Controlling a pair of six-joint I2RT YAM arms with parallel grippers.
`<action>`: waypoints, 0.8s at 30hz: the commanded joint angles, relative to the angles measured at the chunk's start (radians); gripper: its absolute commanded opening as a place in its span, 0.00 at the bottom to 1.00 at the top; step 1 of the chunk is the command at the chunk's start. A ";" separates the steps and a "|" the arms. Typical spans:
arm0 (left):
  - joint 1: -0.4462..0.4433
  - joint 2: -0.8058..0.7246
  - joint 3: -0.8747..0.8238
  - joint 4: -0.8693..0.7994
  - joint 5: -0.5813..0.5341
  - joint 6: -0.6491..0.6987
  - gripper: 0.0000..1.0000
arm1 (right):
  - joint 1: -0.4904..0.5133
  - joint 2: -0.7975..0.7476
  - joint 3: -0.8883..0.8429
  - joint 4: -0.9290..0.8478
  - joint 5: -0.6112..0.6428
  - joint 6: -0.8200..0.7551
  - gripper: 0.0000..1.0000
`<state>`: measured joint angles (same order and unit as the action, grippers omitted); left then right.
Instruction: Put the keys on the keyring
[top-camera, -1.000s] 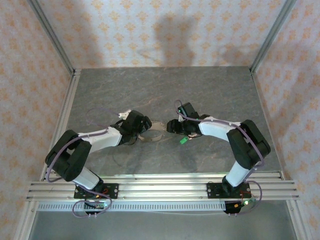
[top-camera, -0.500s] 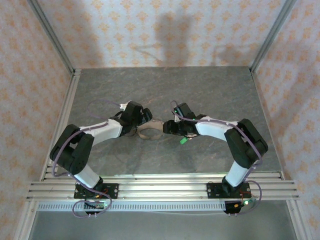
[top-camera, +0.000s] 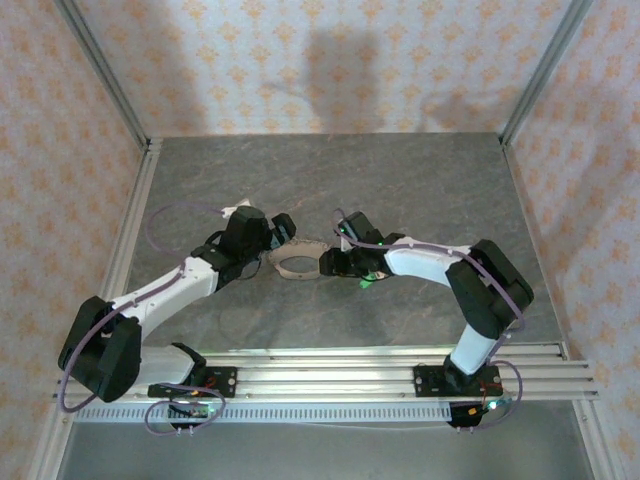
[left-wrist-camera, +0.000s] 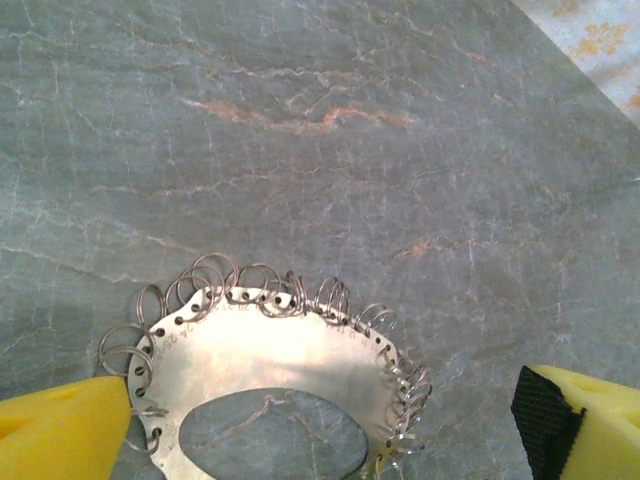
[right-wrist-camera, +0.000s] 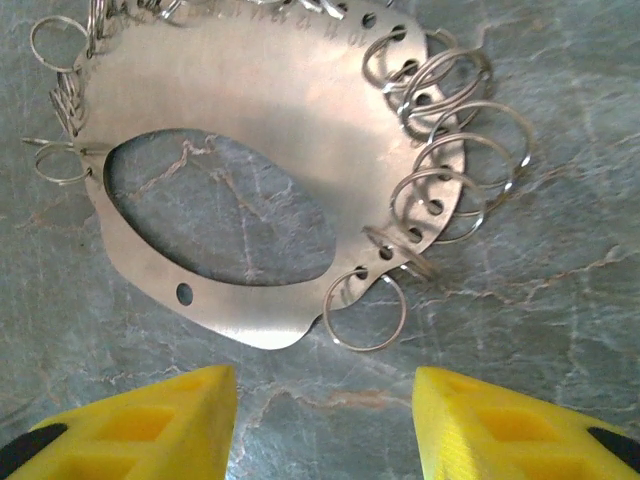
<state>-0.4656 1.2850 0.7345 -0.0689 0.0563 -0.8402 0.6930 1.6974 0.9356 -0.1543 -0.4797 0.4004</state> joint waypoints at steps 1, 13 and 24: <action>-0.011 -0.019 -0.016 -0.037 0.005 -0.019 1.00 | 0.005 0.019 0.040 -0.025 0.013 -0.015 0.49; -0.023 -0.029 -0.013 -0.040 0.005 -0.006 1.00 | 0.005 0.097 0.148 -0.071 0.082 -0.049 0.49; -0.023 -0.073 -0.029 -0.062 0.005 0.007 1.00 | 0.005 -0.007 0.108 -0.107 0.082 -0.114 0.47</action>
<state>-0.4782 1.2385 0.7212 -0.0994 0.0708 -0.8391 0.6952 1.7756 1.0664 -0.2237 -0.4206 0.3260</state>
